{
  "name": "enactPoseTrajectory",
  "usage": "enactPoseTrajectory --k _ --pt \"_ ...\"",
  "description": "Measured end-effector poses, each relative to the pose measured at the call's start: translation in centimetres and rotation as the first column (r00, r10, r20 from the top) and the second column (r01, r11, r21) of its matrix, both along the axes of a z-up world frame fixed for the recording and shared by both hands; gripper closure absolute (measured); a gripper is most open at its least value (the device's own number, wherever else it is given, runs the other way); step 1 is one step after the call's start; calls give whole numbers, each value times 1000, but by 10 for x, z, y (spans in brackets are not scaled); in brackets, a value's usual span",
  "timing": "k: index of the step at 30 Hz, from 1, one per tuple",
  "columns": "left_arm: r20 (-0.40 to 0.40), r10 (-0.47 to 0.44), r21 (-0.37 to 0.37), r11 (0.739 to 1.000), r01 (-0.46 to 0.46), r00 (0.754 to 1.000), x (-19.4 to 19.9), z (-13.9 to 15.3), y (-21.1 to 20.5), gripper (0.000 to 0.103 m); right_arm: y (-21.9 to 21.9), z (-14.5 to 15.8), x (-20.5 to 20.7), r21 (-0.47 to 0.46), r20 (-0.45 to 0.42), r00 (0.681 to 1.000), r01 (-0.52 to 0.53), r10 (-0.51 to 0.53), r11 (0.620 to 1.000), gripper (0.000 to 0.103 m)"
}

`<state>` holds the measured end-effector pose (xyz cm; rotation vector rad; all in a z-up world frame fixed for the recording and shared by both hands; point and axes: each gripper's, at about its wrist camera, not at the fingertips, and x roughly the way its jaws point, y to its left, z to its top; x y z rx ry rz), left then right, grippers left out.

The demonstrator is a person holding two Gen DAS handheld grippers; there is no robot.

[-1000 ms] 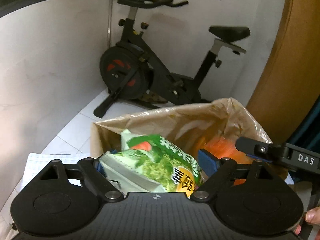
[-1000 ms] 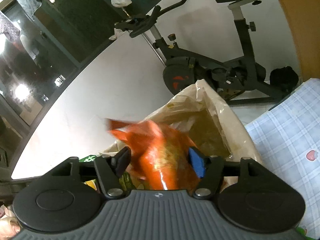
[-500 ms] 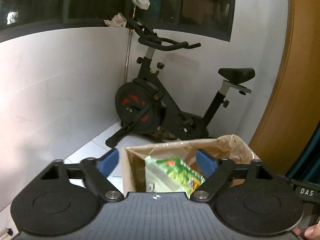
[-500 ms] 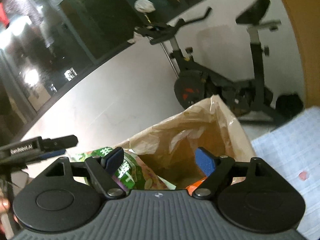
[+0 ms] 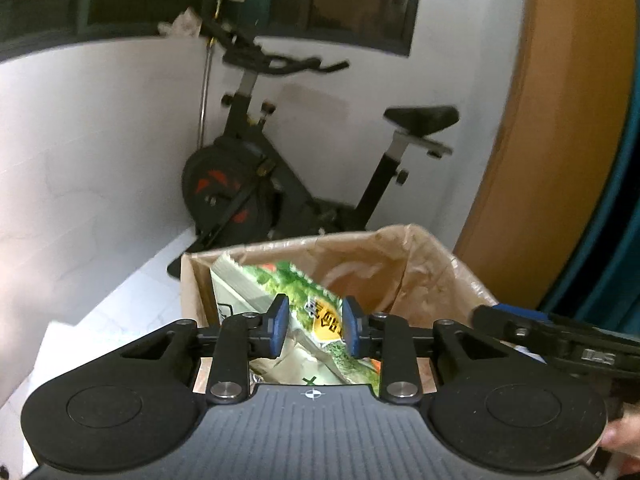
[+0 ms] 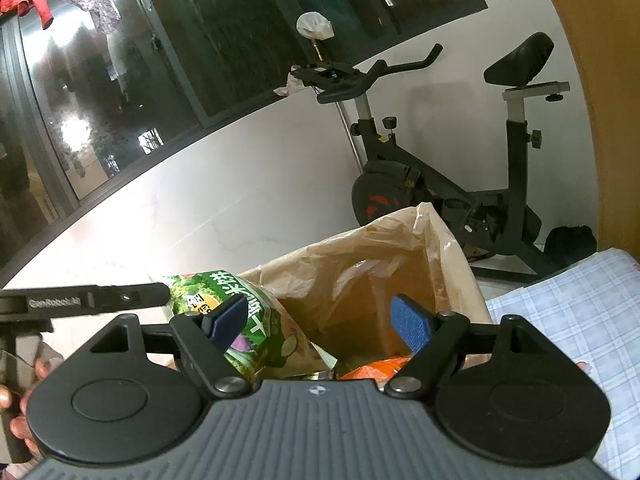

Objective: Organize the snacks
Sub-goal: 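Carry both bags over the box and release them inside, then move both open tools back toward the remaining snacks beside the box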

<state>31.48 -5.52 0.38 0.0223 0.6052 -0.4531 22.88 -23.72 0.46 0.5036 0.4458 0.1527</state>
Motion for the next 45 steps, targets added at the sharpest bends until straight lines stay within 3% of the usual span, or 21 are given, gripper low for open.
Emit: enactPoseTrajectory --k 4,8,12,14,16,20,25,35,41,45 --pt "-132 54 -41 997 -60 990 26 -25 1 79 -3 -1 -2 2 -7 1000 5 -5 1000 22" --pt "-234 50 34 998 -44 971 33 -53 -15 79 -8 -2 -5 2 -14 1000 13 -13 1000 22" --pt "-185 46 -16 999 -50 982 18 -45 -7 76 -12 -2 -10 -1 -13 1000 21 -21 1000 22" --pt "-148 43 -44 998 -50 988 9 -31 2 65 -12 -1 -12 -8 -11 1000 22 -22 1000 22" --pt "-87 48 -42 998 -52 995 -4 -17 6 60 -15 0 -15 -11 -14 1000 26 -26 1000 22" --pt "7 77 -30 997 -77 997 -26 7 22 60 -20 0 -21 -10 -3 999 37 -37 999 22" --pt "64 127 -40 991 -125 990 -61 10 49 54 -21 0 -40 -74 23 999 42 -40 996 22" --pt "22 262 -101 961 -259 965 -116 -27 113 52 -16 -24 -86 -204 74 997 7 9 979 22" --pt "-24 310 -81 947 -311 950 -145 -68 125 52 -6 -56 -103 -286 36 999 -18 30 958 22" --pt "-102 317 -83 942 -326 943 -152 -102 126 52 2 -81 -109 -314 -17 999 -32 28 949 22"
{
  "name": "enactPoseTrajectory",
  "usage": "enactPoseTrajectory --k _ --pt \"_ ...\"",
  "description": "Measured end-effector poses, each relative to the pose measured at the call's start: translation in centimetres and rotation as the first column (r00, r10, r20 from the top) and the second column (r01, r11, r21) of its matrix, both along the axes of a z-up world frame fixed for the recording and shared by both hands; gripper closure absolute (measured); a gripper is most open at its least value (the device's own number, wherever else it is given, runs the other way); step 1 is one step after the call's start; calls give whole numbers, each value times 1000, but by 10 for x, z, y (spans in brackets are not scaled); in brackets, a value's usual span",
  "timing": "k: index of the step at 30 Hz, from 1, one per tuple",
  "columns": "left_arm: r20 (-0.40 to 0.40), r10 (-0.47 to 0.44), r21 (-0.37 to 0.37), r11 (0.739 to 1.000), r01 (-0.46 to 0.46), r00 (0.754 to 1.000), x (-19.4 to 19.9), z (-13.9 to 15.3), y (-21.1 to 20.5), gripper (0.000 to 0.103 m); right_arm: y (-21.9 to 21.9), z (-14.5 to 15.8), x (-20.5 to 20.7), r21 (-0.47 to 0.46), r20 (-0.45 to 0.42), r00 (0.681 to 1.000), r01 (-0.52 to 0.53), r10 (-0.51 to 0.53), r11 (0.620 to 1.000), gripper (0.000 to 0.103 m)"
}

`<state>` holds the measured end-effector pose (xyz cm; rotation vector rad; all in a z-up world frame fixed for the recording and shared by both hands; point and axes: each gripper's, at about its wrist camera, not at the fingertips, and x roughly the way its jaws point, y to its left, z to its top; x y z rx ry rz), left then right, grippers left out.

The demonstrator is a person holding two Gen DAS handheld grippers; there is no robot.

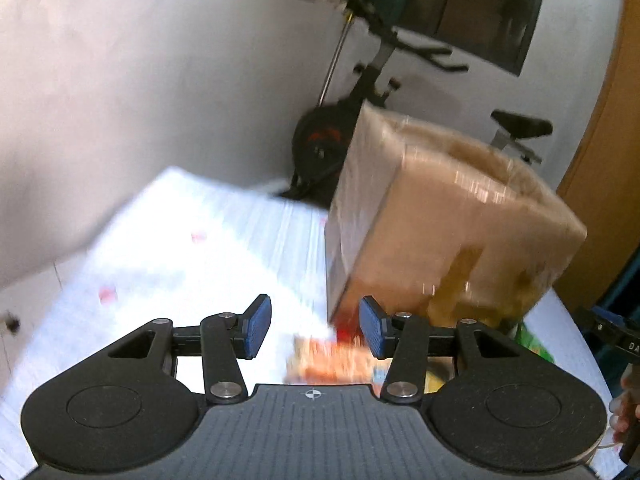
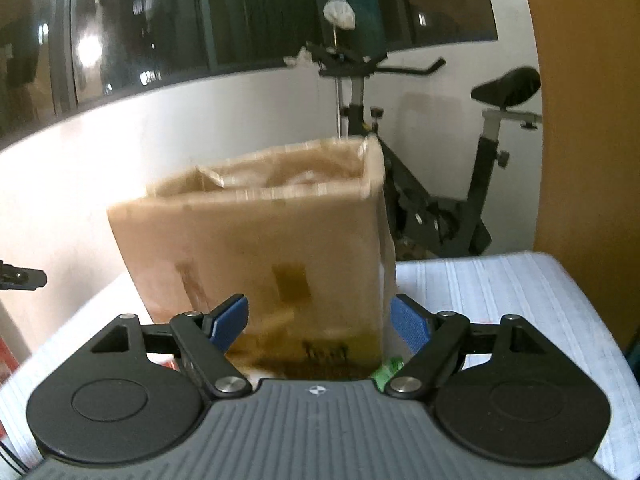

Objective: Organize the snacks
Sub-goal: 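Move both open tools back toward the remaining snacks beside the box, then move the left tool to the brown cracker pack while the right tool approaches the green chip bag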

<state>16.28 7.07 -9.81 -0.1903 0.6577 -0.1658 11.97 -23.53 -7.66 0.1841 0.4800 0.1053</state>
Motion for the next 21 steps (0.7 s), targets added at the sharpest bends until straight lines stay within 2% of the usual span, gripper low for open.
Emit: enactPoseTrajectory --k 6,9,13,18,19,21 --pt "-89 -16 -7 1000 15 996 -6 -40 -10 52 8 -29 -8 -12 -62 998 -15 14 1000 22" --pt "-115 -23 -14 1000 22 993 -10 -52 -11 52 10 -38 -10 -11 -85 996 -18 17 1000 22" --pt "-131 -25 35 999 30 991 -11 -59 -12 52 12 -48 -12 -35 -105 994 -23 20 999 22" --pt "-179 -11 48 999 20 984 -6 -71 -12 52 10 -54 -12 -32 -121 992 -22 18 999 22" --pt "-185 -14 54 998 24 983 -6 -72 -11 51 10 -54 -12 -32 -122 992 -20 16 999 22" --pt "-191 -30 54 998 41 981 -6 -76 -16 43 9 -55 -11 -29 -125 992 -17 13 999 22"
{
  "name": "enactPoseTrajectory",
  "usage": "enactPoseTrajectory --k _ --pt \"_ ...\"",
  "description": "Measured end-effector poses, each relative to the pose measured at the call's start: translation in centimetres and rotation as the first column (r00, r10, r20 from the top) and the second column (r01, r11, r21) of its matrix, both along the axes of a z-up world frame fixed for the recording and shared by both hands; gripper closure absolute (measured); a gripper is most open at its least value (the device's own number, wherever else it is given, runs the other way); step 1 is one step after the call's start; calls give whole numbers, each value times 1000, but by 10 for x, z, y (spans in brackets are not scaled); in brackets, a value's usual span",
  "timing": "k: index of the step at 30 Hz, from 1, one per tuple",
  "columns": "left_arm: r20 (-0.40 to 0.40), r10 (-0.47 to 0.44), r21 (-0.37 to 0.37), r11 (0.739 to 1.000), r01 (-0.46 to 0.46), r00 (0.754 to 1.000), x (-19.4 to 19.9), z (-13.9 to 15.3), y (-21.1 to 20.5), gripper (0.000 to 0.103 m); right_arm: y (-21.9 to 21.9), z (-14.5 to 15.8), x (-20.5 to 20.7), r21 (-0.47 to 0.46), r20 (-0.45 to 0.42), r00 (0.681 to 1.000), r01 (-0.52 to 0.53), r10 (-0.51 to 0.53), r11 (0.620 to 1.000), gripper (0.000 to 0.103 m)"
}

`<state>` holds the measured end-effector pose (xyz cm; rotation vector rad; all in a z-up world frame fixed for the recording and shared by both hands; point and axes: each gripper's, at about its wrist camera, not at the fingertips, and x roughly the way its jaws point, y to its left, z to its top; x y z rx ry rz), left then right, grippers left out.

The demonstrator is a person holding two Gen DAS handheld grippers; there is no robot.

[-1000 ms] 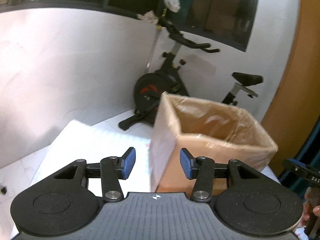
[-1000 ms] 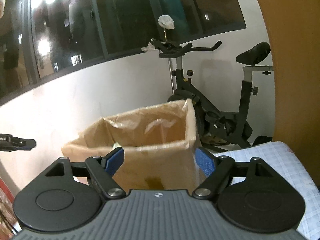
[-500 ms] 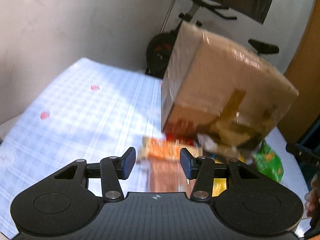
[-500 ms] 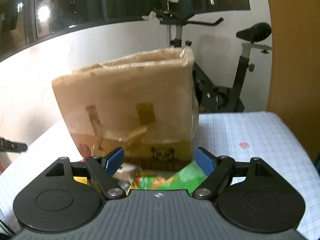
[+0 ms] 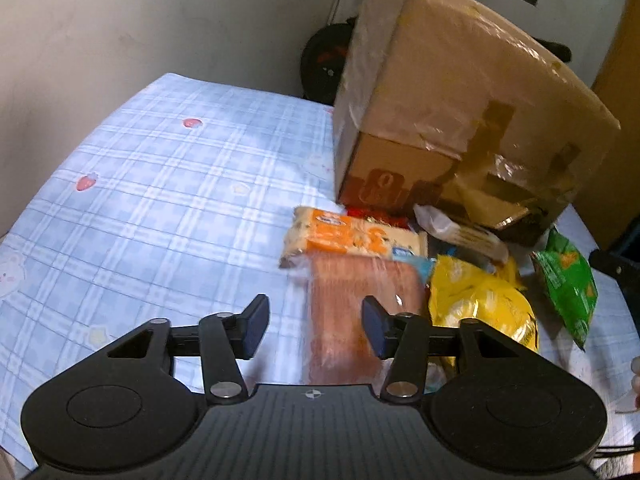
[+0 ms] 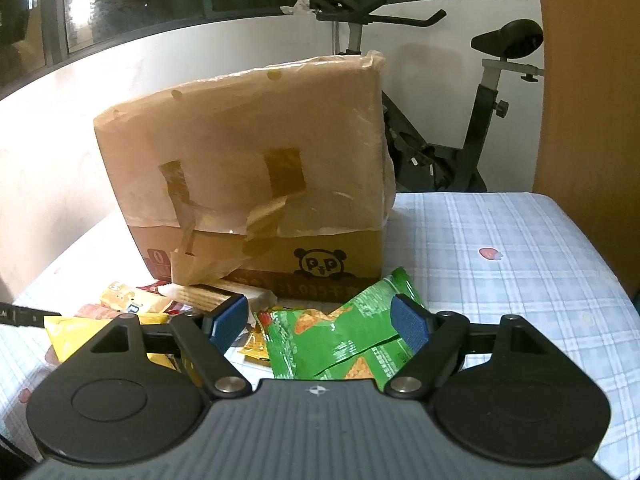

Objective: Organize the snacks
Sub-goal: 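Move the left tool to the brown cracker pack while the right tool approaches the green chip bag, then close the left gripper on the cracker pack while the right gripper grasps the green chip bag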

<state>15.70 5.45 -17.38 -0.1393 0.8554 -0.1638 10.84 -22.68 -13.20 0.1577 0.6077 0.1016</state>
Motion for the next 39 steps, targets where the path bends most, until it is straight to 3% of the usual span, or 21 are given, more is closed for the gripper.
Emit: enactPoseTrajectory --k 2,11,19,23,30,34,39 --pt "-3 -26 -6 1000 26 1000 -1 -1 -4 32 -1 -1 1 5 -4 1000 2 -2 1000 22" --pt "-22 -131 50 990 132 991 5 -9 -35 23 -1 -4 0 16 -9 1000 -4 4 1000 22" --pt "-59 -115 151 981 123 992 16 -24 -50 18 -4 -8 0 17 -20 1000 11 -11 1000 22" --pt "-96 -73 117 990 84 993 19 -36 -43 16 -5 -11 0 2 -26 1000 18 -18 1000 22" --pt "-73 -76 129 988 85 994 13 -37 -44 13 -3 -21 3 -95 -56 998 -26 20 995 14" --pt "-90 -124 165 977 138 988 17 -42 -53 1 4 -26 6 -174 -63 996 -76 66 982 10" --pt "-85 -126 186 973 140 988 15 -43 -55 0 14 -31 10 -251 -72 990 -132 118 959 8"
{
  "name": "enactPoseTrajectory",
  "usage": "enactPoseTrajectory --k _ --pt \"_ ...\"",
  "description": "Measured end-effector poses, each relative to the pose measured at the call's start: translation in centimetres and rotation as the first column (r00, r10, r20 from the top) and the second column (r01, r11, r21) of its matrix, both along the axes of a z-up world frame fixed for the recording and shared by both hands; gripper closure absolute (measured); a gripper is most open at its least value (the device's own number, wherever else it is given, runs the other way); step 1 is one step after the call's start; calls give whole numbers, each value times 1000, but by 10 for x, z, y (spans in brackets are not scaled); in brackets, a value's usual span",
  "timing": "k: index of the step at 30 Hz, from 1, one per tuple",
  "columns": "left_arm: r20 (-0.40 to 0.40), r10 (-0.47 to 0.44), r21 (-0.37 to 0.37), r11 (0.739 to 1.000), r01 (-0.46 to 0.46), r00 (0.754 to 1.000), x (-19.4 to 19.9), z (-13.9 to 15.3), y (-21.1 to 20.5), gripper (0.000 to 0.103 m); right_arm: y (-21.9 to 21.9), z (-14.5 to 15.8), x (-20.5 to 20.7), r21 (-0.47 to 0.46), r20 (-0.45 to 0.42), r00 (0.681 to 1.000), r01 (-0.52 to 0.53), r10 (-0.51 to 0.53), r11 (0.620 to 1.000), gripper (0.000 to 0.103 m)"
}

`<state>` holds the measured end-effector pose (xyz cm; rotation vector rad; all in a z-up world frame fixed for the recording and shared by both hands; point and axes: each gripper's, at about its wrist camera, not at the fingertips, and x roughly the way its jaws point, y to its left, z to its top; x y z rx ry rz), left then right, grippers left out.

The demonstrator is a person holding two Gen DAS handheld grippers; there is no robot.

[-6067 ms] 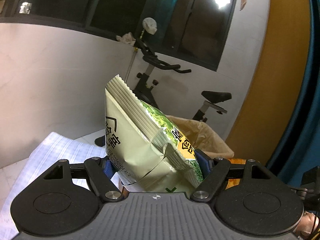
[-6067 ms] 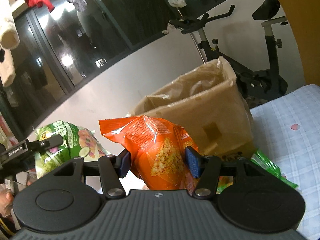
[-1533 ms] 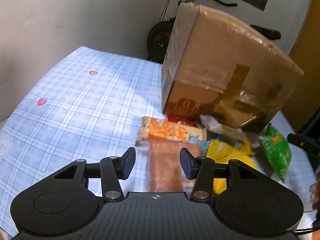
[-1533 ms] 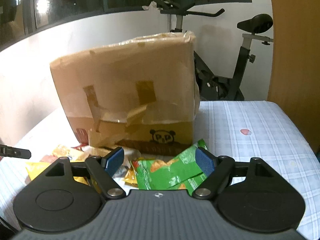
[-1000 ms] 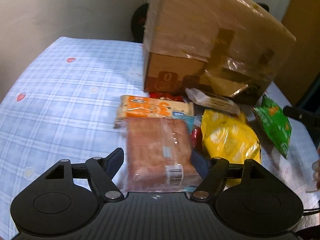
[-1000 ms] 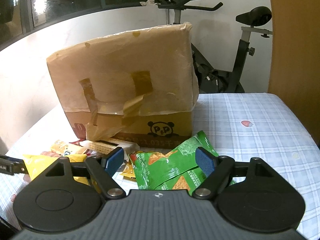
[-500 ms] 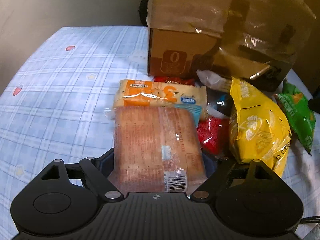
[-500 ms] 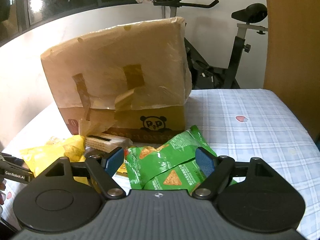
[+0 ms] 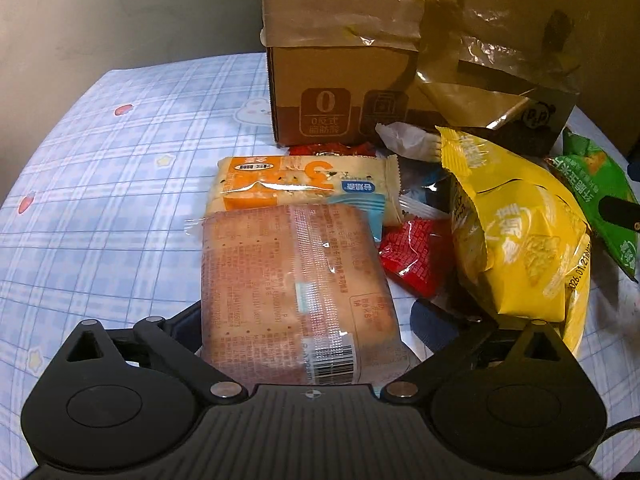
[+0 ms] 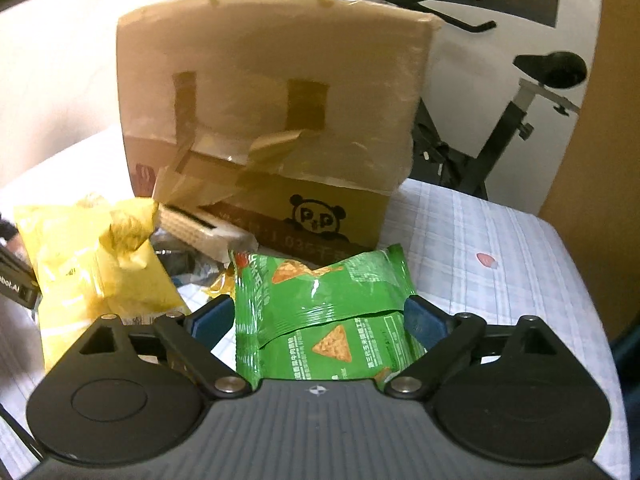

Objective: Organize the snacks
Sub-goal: 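Close the left gripper on the cracker pack while the right gripper grasps the green chip bag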

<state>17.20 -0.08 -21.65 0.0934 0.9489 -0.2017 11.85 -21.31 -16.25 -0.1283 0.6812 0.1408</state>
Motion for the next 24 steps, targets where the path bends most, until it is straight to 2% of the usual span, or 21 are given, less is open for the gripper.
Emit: enactPoseTrajectory --k 4,8,15,17,19,20,24 --pt "10 2 10 1000 -2 1000 -2 -1 -1 0 7 -6 1 -42 -1 1000 -28 28 999 7" --pt "19 8 8 1000 -8 1000 -5 1 -2 0 20 -18 2 -153 16 999 -41 44 987 5" --pt "21 7 12 1000 -7 1000 -8 1 -2 0 29 -37 9 -282 32 999 22 -14 959 5" --pt "18 6 12 1000 -6 1000 -7 1 -2 0 28 -40 11 -291 41 998 48 -37 956 8" --pt "22 8 11 1000 -8 1000 -7 1 -1 0 24 -41 12 -276 62 997 70 -55 959 17" --pt "23 9 13 1000 -9 1000 -6 1 -1 0 21 -41 10 -267 79 994 88 -69 960 25" --pt "27 8 11 1000 -8 1000 -7 1 0 0 11 -41 5 -203 133 985 133 -107 970 28"
